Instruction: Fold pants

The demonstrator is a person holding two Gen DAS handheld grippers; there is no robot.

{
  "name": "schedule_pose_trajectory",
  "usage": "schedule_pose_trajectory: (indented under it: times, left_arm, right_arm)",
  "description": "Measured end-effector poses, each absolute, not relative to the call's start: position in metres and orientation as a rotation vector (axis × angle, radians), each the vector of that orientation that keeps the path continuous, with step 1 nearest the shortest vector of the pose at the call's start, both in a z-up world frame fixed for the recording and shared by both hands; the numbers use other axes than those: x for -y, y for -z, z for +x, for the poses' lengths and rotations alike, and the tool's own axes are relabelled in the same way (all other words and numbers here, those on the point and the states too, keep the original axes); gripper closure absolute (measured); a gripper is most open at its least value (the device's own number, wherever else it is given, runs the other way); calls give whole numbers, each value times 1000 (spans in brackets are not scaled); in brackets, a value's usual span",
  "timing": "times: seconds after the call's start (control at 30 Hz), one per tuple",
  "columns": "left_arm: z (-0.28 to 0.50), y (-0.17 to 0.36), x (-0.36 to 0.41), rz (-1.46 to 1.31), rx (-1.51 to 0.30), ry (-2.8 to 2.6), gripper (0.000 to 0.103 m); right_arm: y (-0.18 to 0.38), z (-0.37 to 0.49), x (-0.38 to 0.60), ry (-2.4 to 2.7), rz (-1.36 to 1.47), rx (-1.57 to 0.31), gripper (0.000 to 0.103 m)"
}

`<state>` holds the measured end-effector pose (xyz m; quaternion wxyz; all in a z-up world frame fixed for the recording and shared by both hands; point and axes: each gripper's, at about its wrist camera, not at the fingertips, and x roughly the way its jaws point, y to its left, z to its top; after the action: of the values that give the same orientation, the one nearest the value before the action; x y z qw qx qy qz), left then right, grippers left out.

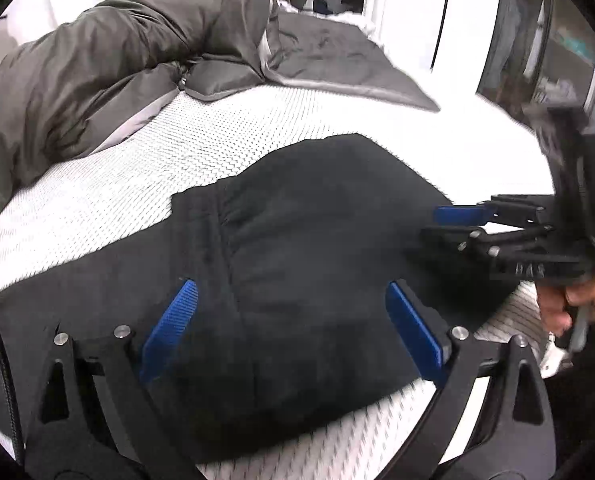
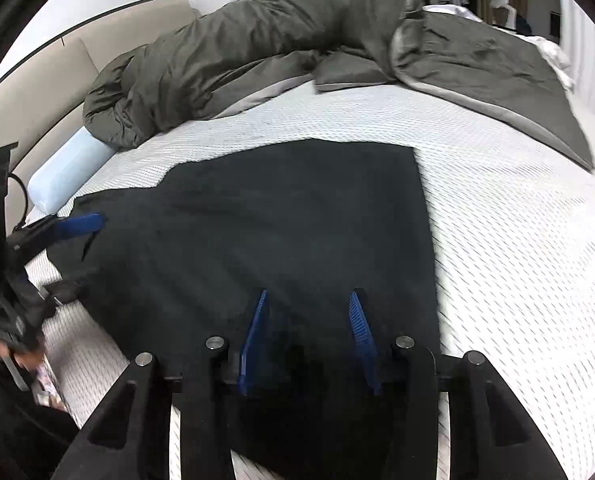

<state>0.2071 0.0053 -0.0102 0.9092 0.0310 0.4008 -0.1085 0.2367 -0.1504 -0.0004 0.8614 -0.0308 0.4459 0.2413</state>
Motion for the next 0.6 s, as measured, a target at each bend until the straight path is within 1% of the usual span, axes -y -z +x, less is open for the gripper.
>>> schedule_pose_trajectory:
  times: [0.03, 0.07, 0.13, 0.2, 0.3, 0.37, 0.5, 0.6]
  left_arm:
    - [219, 17, -1, 85, -841, 207, 17]
    - [231, 27, 2, 102, -877, 190, 27]
    - [253, 52, 4, 147, -955, 138, 39]
    - [255, 62, 0, 145, -946, 148, 39]
    - [253, 59, -8, 110, -944, 162, 38]
    - [253, 61, -11, 103, -953, 147, 29]
    - [258, 43, -16, 73, -970, 144, 29]
    - [266, 16, -26, 21, -871, 117, 29]
  right_arm:
    - [4, 245, 140, -514, -68, -944, 60]
    - [9, 251, 132, -520, -73, -960, 60]
    - [27, 269, 117, -518, -105, -1029, 60]
    - [41, 284, 110, -493, -140, -1060, 61]
    - [37, 285, 122, -392, -221, -1034, 61]
    - [36, 289, 138, -279, -276, -1020, 60]
    - [28, 296, 153, -343, -166, -1022, 60]
    - [10, 304, 140, -420, -43, -978, 60]
